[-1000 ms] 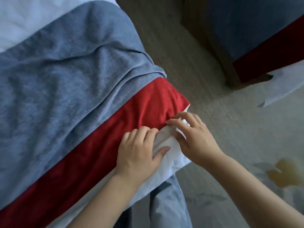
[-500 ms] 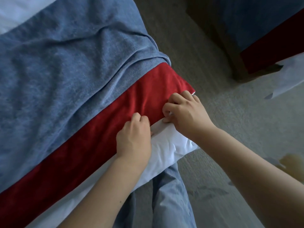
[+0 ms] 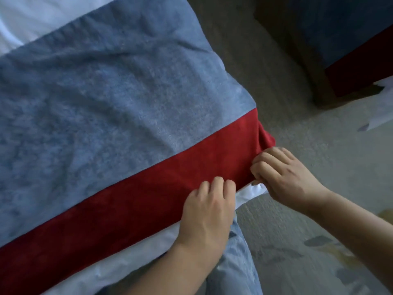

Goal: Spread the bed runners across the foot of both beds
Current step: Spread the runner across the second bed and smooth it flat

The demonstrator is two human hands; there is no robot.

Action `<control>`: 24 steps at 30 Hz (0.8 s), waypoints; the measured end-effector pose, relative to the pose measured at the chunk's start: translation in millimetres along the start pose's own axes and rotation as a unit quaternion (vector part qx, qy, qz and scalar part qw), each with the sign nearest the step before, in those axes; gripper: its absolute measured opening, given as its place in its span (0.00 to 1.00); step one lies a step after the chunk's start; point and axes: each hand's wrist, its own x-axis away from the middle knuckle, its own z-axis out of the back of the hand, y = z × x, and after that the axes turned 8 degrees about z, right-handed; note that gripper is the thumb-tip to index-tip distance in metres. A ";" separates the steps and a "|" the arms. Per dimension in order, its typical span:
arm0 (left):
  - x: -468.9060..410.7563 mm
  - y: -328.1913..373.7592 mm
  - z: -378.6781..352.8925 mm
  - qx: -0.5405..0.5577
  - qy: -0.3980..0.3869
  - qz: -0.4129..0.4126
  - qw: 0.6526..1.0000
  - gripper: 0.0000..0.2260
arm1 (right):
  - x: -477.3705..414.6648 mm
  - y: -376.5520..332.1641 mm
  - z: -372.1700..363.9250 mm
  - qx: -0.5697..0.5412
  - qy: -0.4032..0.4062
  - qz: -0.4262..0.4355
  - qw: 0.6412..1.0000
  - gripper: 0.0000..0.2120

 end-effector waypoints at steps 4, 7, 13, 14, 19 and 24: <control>12.6 -3.8 -23.2 0.007 -0.009 0.006 1.000 0.10 | 13.8 -6.8 -14.7 0.054 -0.098 -0.028 0.993 0.11; 18.1 -9.2 -29.6 0.038 -0.021 0.005 0.999 0.13 | 10.0 -14.7 -9.2 0.005 -0.094 -0.059 0.994 0.08; 8.6 -12.6 -17.1 0.055 -0.054 0.003 0.997 0.13 | -11.2 -23.6 0.2 -0.074 -0.058 -0.159 0.983 0.02; -0.4 -10.5 -11.0 0.048 -0.047 -0.002 0.998 0.12 | -14.2 -21.8 0.4 -0.083 -0.023 -0.222 0.971 0.05; -84.5 7.7 16.2 0.004 0.010 -0.069 0.998 0.09 | -18.0 -6.9 -9.6 -0.067 0.012 -0.373 0.925 0.11; -160.0 42.8 8.6 -0.023 0.006 -0.119 0.993 0.12 | -21.2 25.6 -15.1 -0.181 0.082 -0.535 0.821 0.06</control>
